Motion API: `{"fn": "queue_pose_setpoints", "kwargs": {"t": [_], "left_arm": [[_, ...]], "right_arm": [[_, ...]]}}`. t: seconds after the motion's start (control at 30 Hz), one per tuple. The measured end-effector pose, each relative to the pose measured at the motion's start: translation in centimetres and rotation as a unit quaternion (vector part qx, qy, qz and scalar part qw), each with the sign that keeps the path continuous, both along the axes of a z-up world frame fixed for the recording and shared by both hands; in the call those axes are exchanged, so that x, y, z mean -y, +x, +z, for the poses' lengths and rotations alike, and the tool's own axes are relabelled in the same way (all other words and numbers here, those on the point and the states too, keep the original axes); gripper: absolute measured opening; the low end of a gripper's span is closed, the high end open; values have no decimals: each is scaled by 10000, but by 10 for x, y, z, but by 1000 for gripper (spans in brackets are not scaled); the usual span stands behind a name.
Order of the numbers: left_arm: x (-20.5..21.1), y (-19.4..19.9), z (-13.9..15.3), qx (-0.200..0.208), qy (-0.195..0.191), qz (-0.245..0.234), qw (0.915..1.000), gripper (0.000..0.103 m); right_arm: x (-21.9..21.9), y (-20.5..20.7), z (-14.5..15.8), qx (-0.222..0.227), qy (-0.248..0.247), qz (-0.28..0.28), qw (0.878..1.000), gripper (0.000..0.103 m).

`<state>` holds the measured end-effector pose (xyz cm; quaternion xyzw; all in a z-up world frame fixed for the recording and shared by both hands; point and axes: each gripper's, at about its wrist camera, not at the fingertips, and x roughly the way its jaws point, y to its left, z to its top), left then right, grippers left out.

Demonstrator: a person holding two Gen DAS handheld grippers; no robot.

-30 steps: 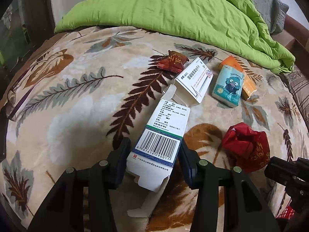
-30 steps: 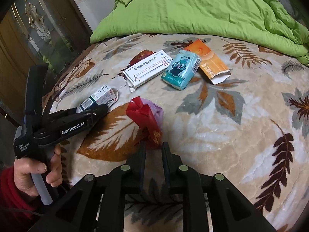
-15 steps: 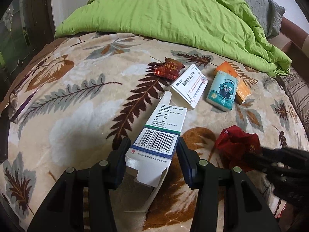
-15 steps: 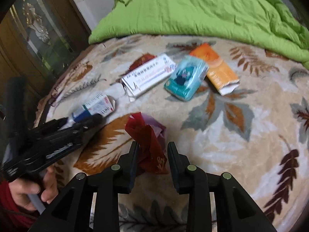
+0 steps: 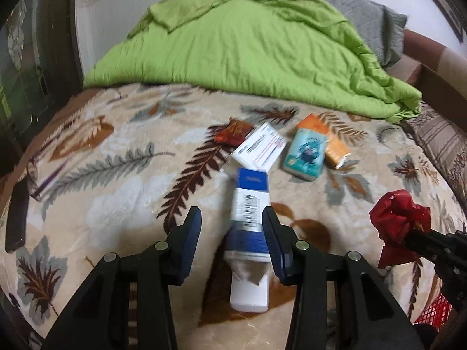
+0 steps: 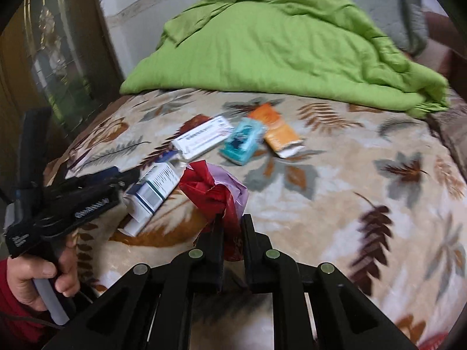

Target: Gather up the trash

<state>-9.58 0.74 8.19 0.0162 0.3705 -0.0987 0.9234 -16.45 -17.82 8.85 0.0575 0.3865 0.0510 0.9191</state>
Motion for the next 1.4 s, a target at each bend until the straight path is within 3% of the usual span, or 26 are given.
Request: {"fn": "queue_pose_setpoints", "kwargs": {"t": [0.1,0.2,0.3,0.43,0.6,0.7,0.83,0.9,0.93,0.97,1.0,1.17,1.4], "left_arm": [[4,-14,6,89,-114,-144,9998,42],[9,-22,0,-31,12,-243,9997,42],[-1,-15,-1,-156,-145,-67,9998,42],[-8,4,-17,-753,-409,-65,9963,50],[5,20,-29,-932,-142,-44,9955,66],[8,31,-38,-1053,20,-10,9944,67],[9,42,-53,-1371,-55,-40,9905,67],[9,41,-52,-1303,-75,-56,9914,62],[10,41,-51,-1262,-109,-89,9919,53],[10,40,-51,-1249,-107,-108,9921,37],[11,39,-51,-1251,-91,-96,9921,34],[16,26,-42,-897,37,-88,9959,33],[33,-8,-14,155,469,-204,9986,33]], "right_arm": [[7,-11,1,30,49,-144,9999,12],[10,-19,2,79,-79,-263,9996,12],[12,-23,-1,53,-54,-358,9993,12],[11,-25,-1,117,-88,-371,9992,12],[14,-24,-4,50,-8,-413,9991,12],[15,-23,-5,14,-1,-395,9992,12],[15,-20,-7,-43,20,-384,9993,12],[16,-19,-8,-67,48,-384,9992,12],[16,-18,-9,-79,52,-388,9992,12],[16,-18,-9,-80,52,-406,9991,12],[16,-18,-8,-74,53,-413,9991,12],[18,-20,-7,-24,39,-476,9989,12],[21,-26,-3,141,36,-647,9978,12]]}}
